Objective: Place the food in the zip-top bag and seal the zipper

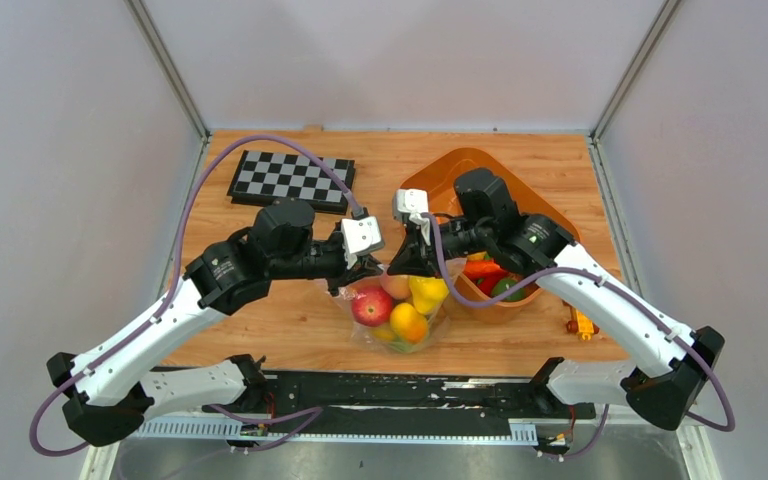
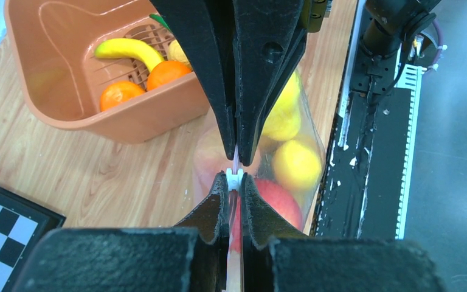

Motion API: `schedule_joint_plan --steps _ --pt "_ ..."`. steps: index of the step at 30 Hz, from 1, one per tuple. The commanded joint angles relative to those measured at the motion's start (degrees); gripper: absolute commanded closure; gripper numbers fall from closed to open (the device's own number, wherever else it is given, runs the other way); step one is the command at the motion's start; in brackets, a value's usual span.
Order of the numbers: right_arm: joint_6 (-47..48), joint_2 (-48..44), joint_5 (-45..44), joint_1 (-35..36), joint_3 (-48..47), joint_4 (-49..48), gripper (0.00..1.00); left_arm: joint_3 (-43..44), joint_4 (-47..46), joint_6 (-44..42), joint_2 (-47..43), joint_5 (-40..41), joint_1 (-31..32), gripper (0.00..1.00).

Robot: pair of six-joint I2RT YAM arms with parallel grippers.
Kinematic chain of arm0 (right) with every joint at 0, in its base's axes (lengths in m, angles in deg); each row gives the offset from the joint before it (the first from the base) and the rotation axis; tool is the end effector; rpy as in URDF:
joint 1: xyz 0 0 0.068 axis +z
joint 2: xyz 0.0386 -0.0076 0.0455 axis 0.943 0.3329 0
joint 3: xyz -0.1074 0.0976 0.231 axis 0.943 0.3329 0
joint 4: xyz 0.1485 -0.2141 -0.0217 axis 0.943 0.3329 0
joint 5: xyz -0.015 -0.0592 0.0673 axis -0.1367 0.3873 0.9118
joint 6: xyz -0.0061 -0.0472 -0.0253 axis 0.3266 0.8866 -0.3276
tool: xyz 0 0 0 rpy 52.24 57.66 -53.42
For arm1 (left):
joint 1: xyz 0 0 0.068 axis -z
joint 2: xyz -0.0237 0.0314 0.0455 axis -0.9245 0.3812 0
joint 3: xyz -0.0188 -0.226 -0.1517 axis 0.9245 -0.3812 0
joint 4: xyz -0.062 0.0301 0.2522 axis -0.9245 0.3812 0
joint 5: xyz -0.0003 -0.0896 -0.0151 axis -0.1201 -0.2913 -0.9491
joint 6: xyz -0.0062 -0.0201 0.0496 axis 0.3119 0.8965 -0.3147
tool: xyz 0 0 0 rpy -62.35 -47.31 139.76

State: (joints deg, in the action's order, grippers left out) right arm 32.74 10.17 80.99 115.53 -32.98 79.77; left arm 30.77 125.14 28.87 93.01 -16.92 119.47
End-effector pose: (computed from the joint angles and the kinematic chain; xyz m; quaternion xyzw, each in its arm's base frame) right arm 0.1658 0.2004 0.3870 -0.5953 0.5834 0.4121 0.3680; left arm 0.1149 -0.1662 0.4044 0.5161 0.6617 -0.3190 0.4406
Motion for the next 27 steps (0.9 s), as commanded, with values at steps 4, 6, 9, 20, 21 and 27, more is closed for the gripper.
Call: schedule_joint_plan --steps 4,6,9,20,21,27 --pt "-3.4 -6.4 -5.6 0.2 5.5 -7.1 1.00 -0.1 -0.7 0.0 -3.3 3.4 -0.1 0.98" --pt "-5.0 -9.0 -7.0 0.2 8.2 -9.9 1.00 -1.4 -0.4 0.1 -5.2 4.7 -0.1 0.98" --pt "-6.8 -11.3 -7.8 0.2 10.8 -12.5 1.00 -2.8 0.2 -0.1 -7.2 6.1 -0.1 0.98" --pt "-8.4 -11.7 -9.5 0.1 11.9 -12.4 1.00 -3.7 3.1 -1.9 -9.6 10.0 -0.1 0.98" --pt "-8.5 -11.6 -10.3 0.2 11.9 -12.3 1.00 -3.7 3.5 -2.1 -9.6 10.5 -0.1 0.97" --pt "-10.0 -12.2 -14.3 0.1 13.1 -15.1 1.00 -3.9 5.2 -1.9 -10.1 13.2 -0.2 0.98"
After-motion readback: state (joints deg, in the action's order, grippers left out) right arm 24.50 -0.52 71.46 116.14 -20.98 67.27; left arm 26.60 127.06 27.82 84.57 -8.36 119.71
